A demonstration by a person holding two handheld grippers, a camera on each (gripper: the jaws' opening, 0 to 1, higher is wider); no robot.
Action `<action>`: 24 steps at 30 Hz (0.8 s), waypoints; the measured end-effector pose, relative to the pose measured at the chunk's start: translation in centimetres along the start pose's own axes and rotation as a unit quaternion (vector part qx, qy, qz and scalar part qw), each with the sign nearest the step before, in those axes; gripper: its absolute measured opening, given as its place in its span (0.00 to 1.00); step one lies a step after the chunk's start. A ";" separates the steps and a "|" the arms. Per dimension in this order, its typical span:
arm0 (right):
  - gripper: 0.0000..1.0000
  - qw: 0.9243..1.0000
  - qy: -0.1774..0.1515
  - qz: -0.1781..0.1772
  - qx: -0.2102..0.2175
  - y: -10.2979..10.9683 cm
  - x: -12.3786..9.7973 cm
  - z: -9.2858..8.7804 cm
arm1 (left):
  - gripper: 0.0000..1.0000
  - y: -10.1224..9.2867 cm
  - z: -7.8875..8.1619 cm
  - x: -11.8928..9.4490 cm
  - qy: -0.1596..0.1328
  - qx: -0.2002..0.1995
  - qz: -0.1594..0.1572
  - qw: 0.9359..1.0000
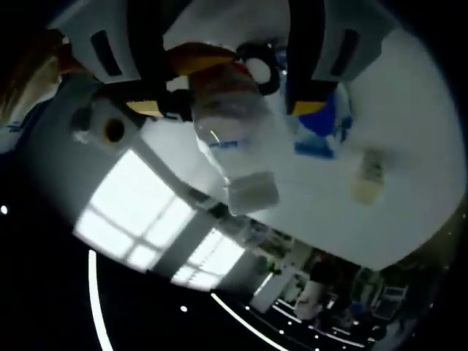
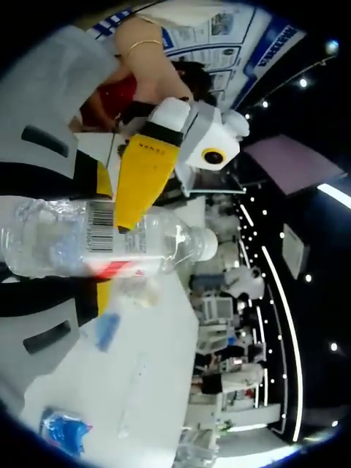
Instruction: Arrange the tabletop items into an orderly group along one side of the table until the central work area is clear of visible clutter.
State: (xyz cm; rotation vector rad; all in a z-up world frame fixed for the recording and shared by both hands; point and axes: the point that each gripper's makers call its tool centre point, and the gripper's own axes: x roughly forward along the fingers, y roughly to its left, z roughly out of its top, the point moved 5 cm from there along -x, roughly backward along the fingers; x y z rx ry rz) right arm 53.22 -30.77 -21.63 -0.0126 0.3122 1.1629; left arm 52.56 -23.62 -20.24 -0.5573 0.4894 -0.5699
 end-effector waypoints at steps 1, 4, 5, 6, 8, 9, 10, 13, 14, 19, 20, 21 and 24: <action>0.38 1.000 -0.001 0.000 0.000 0.1 -0.1 0.1 | 0.58 0.0 -0.1 0.0 0.000 -0.001 0.002 1.000; 0.39 1.000 -0.007 0.003 -0.006 0.6 -0.1 0.3 | 0.52 0.0 -0.3 0.0 0.000 -0.007 0.005 1.000; 0.39 1.000 -0.007 0.004 -0.007 0.7 -0.1 0.4 | 0.51 0.0 -0.3 0.1 -0.003 -0.008 0.006 1.000; 0.39 1.000 -0.006 0.007 -0.007 0.9 0.0 0.4 | 0.50 0.0 -0.3 0.1 -0.005 -0.010 0.006 1.000; 0.39 1.000 -0.006 0.007 -0.009 1.1 0.0 0.3 | 0.48 -0.1 -0.3 0.1 -0.006 -0.010 0.005 1.000; 0.39 1.000 -0.004 0.008 -0.011 1.2 0.0 0.3 | 0.46 -0.3 -0.4 0.1 -0.004 -0.009 0.003 1.000; 0.39 1.000 -0.004 0.007 -0.011 1.2 0.0 0.2 | 0.44 -0.3 -0.3 0.1 -0.004 -0.007 -0.001 1.000; 0.39 1.000 -0.001 0.006 -0.016 1.2 -0.2 0.2 | 0.42 -0.7 -0.4 0.0 -0.001 -0.001 -0.003 1.000; 0.39 1.000 0.000 0.005 -0.017 1.2 -0.3 0.2 | 0.42 -0.7 -0.4 0.0 -0.001 -0.001 -0.003 1.000; 0.41 1.000 0.016 -0.001 -0.017 1.2 -0.6 -0.1 | 0.40 -1.2 -0.7 0.2 -0.003 0.009 -0.010 1.000; 0.41 1.000 0.020 -0.005 -0.015 1.1 -0.7 -0.2 | 0.40 -1.4 -0.8 0.3 0.001 0.027 -0.011 1.000; 0.42 1.000 0.022 -0.007 -0.015 1.1 -0.8 -0.4 | 0.40 -1.5 -0.9 0.3 0.003 0.034 -0.010 0.999; 0.42 1.000 0.026 -0.011 0.006 0.9 -1.0 -0.5 | 0.39 -2.0 -0.9 0.6 0.004 0.046 -0.011 0.999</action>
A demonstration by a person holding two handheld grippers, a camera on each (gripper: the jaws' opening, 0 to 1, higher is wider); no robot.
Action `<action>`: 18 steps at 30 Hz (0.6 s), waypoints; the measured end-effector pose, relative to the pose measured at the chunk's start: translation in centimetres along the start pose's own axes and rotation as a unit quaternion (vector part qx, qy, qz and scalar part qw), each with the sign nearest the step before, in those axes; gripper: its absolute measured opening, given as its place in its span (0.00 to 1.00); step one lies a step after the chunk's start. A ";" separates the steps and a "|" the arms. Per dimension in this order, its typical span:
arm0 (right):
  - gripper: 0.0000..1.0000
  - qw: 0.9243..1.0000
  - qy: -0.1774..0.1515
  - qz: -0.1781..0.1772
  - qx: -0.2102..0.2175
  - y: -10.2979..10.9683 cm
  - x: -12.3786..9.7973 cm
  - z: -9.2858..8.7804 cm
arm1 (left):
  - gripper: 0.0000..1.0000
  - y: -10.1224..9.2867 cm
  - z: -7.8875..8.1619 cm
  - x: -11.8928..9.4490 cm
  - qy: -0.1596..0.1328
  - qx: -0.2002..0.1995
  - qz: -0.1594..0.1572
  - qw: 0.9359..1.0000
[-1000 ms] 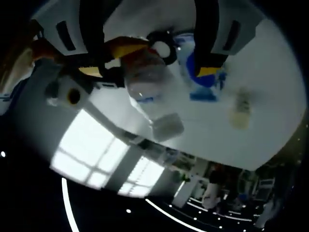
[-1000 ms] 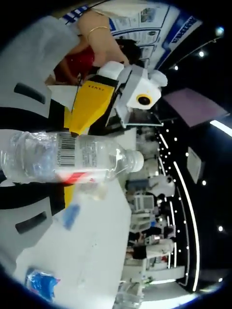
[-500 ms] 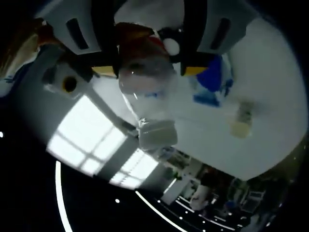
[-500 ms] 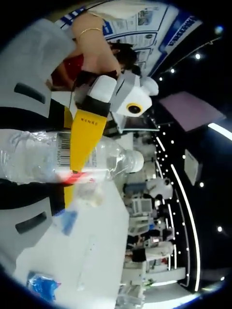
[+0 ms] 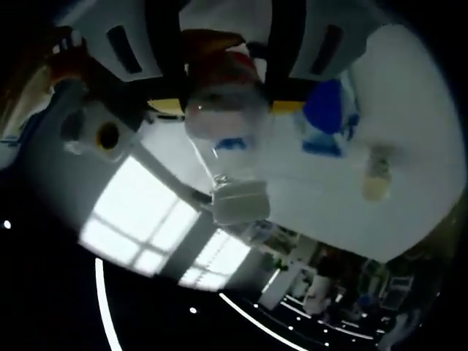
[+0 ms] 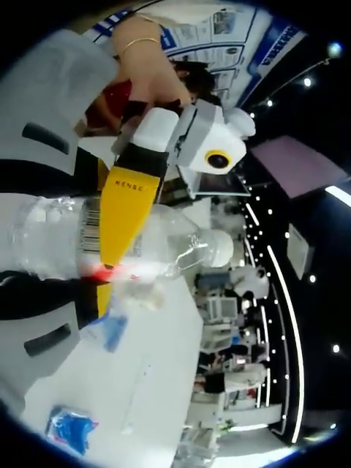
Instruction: Arrange the tabletop items into an orderly group along one side of the table until the central work area is clear of visible clutter.
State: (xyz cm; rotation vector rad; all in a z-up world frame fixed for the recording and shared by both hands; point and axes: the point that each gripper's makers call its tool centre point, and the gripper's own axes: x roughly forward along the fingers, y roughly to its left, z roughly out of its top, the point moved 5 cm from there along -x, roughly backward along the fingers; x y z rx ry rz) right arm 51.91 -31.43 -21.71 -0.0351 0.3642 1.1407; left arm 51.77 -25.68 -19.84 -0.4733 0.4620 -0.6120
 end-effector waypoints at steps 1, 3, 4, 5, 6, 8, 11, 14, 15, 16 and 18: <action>0.43 1.000 0.000 0.000 0.004 0.0 -0.1 0.1 | 0.38 -0.1 0.1 0.0 0.000 0.001 -0.002 1.000; 0.43 1.000 -0.004 -0.001 0.005 0.0 -0.4 0.3 | 0.38 -0.3 0.3 0.1 -0.002 0.009 -0.007 1.000; 0.43 1.000 -0.006 -0.001 0.007 0.0 -0.5 0.4 | 0.37 -0.5 0.4 0.1 -0.002 0.018 -0.011 1.000; 0.43 1.000 -0.010 -0.001 0.006 0.0 -0.7 0.5 | 0.37 -0.7 0.6 0.1 -0.001 0.039 -0.015 0.999; 0.43 1.000 -0.011 -0.002 0.005 0.0 -0.7 0.5 | 0.37 -0.9 0.6 0.1 0.001 0.061 -0.018 0.998; 0.42 1.000 -0.014 -0.003 0.003 0.0 -1.0 0.7 | 0.36 -1.2 0.7 0.2 0.007 0.079 -0.021 0.997; 0.42 1.000 -0.019 0.005 0.002 0.1 -1.5 0.9 | 0.36 -1.6 0.9 0.1 0.012 0.093 -0.034 0.995; 0.43 0.999 -0.028 0.013 -0.007 0.3 -2.2 1.3 | 0.36 -2.1 1.1 -0.1 0.010 0.109 -0.058 0.992; 0.43 0.999 -0.034 0.017 -0.020 0.4 -2.5 1.6 | 0.36 -2.2 1.2 -0.1 0.010 0.118 -0.065 0.991; 0.43 0.999 -0.036 0.019 -0.027 0.5 -2.6 1.7 | 0.36 -2.5 1.3 -0.2 0.005 0.128 -0.076 0.989; 0.44 0.999 -0.032 0.026 -0.024 0.5 -3.0 1.7 | 0.36 -2.8 1.4 -0.4 0.008 0.143 -0.093 0.985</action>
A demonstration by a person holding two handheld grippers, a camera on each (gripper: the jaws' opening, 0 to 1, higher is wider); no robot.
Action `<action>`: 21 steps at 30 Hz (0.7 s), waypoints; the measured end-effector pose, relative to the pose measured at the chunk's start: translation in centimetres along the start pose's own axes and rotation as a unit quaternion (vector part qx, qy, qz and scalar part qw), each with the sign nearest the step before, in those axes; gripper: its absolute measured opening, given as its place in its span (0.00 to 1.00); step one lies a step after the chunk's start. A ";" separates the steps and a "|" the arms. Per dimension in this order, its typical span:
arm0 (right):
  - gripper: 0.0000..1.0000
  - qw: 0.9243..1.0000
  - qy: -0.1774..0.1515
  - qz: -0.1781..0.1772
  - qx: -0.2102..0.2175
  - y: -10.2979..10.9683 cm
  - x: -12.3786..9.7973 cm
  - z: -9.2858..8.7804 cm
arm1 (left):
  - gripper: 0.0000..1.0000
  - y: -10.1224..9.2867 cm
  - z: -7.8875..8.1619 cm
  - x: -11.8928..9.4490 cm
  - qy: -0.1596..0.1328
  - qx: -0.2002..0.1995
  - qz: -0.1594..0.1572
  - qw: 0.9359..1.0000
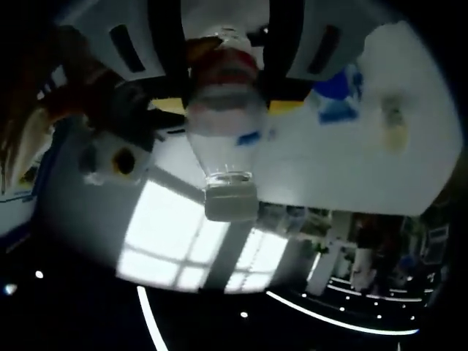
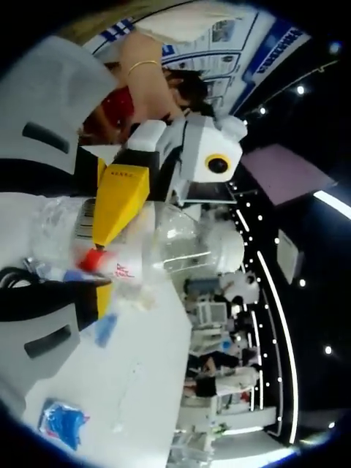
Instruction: Arrange the tabletop items into an orderly group along one side of the table until the central work area is clear of visible clutter.
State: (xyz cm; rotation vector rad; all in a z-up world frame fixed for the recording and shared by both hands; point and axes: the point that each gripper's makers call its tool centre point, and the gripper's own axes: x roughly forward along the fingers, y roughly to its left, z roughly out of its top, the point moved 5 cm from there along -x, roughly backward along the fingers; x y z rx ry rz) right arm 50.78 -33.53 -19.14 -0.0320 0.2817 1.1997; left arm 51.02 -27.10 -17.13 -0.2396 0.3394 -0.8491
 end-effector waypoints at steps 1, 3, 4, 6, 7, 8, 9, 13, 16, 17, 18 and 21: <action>0.45 1.000 0.000 0.006 0.002 0.0 -0.2 0.0 | 0.36 -0.1 0.0 -0.1 -0.001 0.003 -0.006 1.000; 0.47 1.000 0.001 0.019 0.014 0.1 -0.7 0.0 | 0.36 -0.5 0.1 -0.3 -0.002 0.012 -0.029 1.000; 0.47 1.000 0.000 0.027 0.017 0.1 -0.9 0.0 | 0.36 -0.6 0.2 -0.4 -0.003 0.018 -0.043 0.999; 0.49 0.999 -0.005 0.044 0.023 0.1 -1.4 0.2 | 0.36 -0.8 0.2 -0.5 -0.006 0.020 -0.053 0.998; 0.50 0.999 -0.006 0.047 0.025 0.1 -1.5 0.2 | 0.36 -0.9 0.2 -0.6 -0.007 0.024 -0.062 0.998; 0.51 0.998 -0.006 0.052 0.027 0.1 -1.7 0.2 | 0.36 -1.1 0.2 -0.5 -0.006 0.027 -0.072 0.997; 0.52 0.998 -0.008 0.059 0.035 0.1 -1.9 0.2 | 0.36 -1.3 0.3 -0.5 -0.006 0.030 -0.084 0.996; 0.52 0.996 -0.016 0.075 0.049 0.2 -2.4 0.0 | 0.36 -2.4 0.4 -0.1 0.004 0.047 -0.122 0.991; 0.54 0.993 -0.015 0.099 0.061 0.7 -2.7 -0.4 | 0.36 -3.3 0.6 0.2 0.007 0.058 -0.140 0.988; 0.54 0.992 -0.014 0.106 0.064 0.8 -2.7 -0.6 | 0.36 -3.4 0.7 0.3 0.007 0.058 -0.143 0.988; 0.53 0.992 -0.011 0.113 0.064 0.9 -2.8 -0.7 | 0.36 -3.7 0.9 0.4 0.004 0.061 -0.155 0.986; 0.47 0.988 -0.005 0.134 0.075 1.4 -3.0 -1.0 | 0.36 -4.0 1.3 0.5 -0.003 0.057 -0.169 0.984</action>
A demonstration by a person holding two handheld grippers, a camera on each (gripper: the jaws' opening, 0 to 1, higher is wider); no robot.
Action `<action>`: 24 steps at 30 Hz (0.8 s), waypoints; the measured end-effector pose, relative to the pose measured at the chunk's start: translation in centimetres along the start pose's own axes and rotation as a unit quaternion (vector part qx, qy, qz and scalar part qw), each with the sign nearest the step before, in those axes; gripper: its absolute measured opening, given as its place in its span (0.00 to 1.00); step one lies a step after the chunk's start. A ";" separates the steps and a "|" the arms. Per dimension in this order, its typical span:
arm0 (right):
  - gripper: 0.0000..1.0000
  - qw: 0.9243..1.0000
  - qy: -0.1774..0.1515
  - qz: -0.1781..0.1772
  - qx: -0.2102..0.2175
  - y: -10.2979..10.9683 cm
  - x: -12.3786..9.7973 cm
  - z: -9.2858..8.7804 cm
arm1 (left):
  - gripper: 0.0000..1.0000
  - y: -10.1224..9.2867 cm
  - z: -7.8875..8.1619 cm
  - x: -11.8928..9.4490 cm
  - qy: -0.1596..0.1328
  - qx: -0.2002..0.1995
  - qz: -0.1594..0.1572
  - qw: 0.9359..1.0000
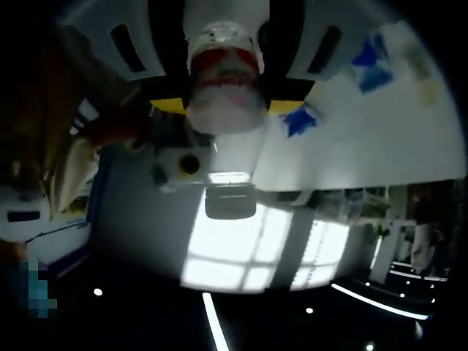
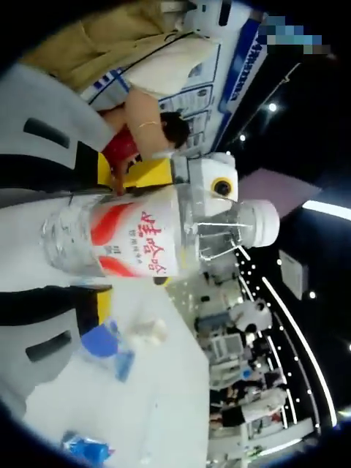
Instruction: Arrange the tabletop items into an orderly group along one side of the table until the central work area is clear of visible clutter.
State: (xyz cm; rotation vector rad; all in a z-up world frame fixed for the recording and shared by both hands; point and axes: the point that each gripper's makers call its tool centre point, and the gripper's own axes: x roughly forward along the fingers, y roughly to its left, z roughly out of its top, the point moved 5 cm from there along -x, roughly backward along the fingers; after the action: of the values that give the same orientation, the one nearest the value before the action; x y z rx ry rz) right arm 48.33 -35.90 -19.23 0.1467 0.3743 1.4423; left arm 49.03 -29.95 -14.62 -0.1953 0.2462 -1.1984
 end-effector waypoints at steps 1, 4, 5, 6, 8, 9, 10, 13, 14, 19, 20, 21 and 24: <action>0.44 1.000 -0.004 0.007 -0.006 0.2 -0.1 0.0 | 0.36 0.0 0.2 -0.1 -0.001 -0.001 -0.005 1.000; 0.44 1.000 -0.015 0.013 -0.003 0.3 -0.1 0.3 | 0.36 -0.1 0.5 0.0 -0.001 0.005 -0.011 1.000; 0.44 1.000 -0.018 0.012 -0.004 0.2 -0.1 0.3 | 0.36 -0.1 0.5 0.0 -0.001 0.005 -0.012 1.000; 0.43 1.000 -0.020 0.013 -0.006 0.3 -0.1 0.3 | 0.36 -0.1 0.6 0.0 0.000 0.006 -0.014 1.000; 0.42 1.000 -0.022 0.015 -0.010 0.4 -0.1 0.4 | 0.37 -0.2 0.6 0.0 0.000 0.007 -0.016 1.000; 0.42 0.999 -0.026 0.014 -0.014 0.4 -0.2 0.4 | 0.37 -0.2 0.6 0.0 0.000 0.007 -0.016 1.000; 0.42 0.999 -0.027 0.013 -0.014 0.4 -0.2 0.4 | 0.37 -0.1 0.7 0.0 0.000 0.007 -0.015 1.000; 0.41 0.999 -0.026 0.006 -0.019 0.4 -0.1 0.5 | 0.37 -0.1 0.7 -0.1 0.007 0.004 -0.009 1.000; 0.40 0.999 -0.024 0.002 -0.028 0.3 -0.1 0.4 | 0.37 0.0 0.6 -0.1 0.011 0.006 -0.008 1.000; 0.40 0.999 -0.020 -0.022 -0.044 0.0 0.0 0.3 | 0.38 0.3 0.3 -0.1 0.016 -0.006 0.012 1.000; 0.39 0.998 -0.022 -0.029 -0.045 -0.1 0.0 0.4 | 0.38 0.4 0.5 0.0 0.004 -0.016 0.017 1.000; 0.39 0.998 -0.026 -0.036 -0.045 -0.1 0.0 0.6 | 0.38 0.4 0.6 0.0 -0.002 -0.019 0.019 1.000; 0.39 0.996 -0.038 -0.069 -0.042 -0.7 0.1 1.0 | 0.39 1.0 1.0 -0.1 -0.015 -0.027 0.051 0.998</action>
State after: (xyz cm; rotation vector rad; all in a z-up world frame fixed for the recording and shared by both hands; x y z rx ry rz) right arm 49.29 -35.77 -18.53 0.1045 0.2555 1.3099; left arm 50.18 -29.45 -13.96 -0.2437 0.2596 -1.0875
